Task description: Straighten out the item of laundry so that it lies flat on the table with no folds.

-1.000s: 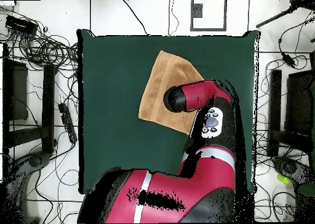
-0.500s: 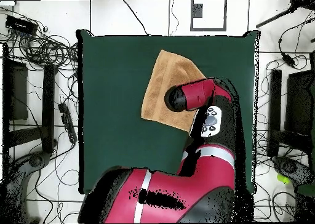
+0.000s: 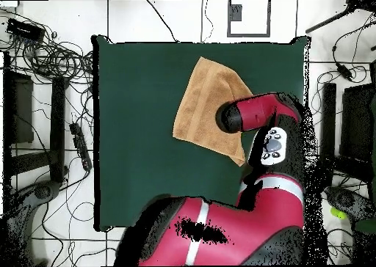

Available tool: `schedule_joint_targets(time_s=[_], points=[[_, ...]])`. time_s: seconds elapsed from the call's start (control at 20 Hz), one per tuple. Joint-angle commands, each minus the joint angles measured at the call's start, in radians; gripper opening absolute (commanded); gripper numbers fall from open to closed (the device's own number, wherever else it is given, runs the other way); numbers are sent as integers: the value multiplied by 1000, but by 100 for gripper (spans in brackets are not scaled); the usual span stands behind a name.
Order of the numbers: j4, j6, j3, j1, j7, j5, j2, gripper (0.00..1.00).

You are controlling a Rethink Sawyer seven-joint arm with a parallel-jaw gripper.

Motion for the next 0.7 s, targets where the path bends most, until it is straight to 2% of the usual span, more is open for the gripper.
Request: schedule_joint_targets(time_s=[0.05, 0.4, 0.7], points=[[-31, 26, 152, -55, -379, -95, -12, 0], [-1, 56, 184, -71, -409, -128, -51, 0], [36, 155, 220, -83, -408, -70, -84, 0]])
